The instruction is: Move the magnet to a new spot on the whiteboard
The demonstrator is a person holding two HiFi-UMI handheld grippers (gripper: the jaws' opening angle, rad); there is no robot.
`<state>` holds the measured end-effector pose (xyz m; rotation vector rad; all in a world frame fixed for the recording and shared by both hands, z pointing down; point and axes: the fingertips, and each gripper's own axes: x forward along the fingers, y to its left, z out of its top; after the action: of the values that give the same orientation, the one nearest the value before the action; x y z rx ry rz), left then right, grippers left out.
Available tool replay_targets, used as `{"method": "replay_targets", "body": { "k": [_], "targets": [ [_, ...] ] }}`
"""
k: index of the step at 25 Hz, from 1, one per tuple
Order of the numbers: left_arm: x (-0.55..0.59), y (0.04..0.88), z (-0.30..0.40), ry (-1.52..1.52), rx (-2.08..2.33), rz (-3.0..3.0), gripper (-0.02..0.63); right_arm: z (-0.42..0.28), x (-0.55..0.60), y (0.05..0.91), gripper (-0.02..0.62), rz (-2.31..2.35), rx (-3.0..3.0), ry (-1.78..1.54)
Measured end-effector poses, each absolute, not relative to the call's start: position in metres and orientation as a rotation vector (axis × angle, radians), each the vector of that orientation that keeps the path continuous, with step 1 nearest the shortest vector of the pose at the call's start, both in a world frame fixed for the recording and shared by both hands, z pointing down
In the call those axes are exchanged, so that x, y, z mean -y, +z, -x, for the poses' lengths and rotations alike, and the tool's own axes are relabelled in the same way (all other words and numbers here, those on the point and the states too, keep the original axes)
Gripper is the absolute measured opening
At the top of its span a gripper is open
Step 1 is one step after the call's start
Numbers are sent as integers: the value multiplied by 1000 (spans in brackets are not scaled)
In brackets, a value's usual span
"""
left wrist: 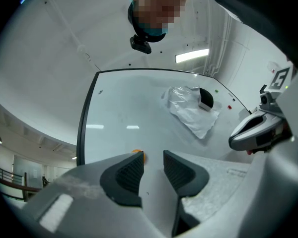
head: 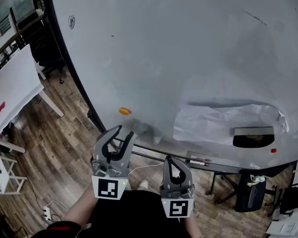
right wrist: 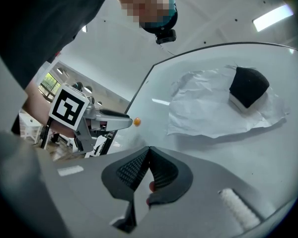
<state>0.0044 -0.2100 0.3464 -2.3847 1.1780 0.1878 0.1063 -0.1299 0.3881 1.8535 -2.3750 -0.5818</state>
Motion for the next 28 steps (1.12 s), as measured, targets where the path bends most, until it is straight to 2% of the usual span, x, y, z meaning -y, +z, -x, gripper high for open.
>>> {"method": "replay_targets", "body": {
  "k": [6, 13, 28],
  "targets": [
    [187, 358, -9, 156, -1168, 2403, 95, -106, 120, 389, 3, -1791, 2418, -597],
    [168, 362, -14, 158, -1191, 2417, 11, -114, 109, 390, 3, -1755, 2454, -604],
    [139, 381, -36, 120, -1180, 2454, 3, -148, 107, 384, 3, -1670, 2564, -537]
  ]
}}
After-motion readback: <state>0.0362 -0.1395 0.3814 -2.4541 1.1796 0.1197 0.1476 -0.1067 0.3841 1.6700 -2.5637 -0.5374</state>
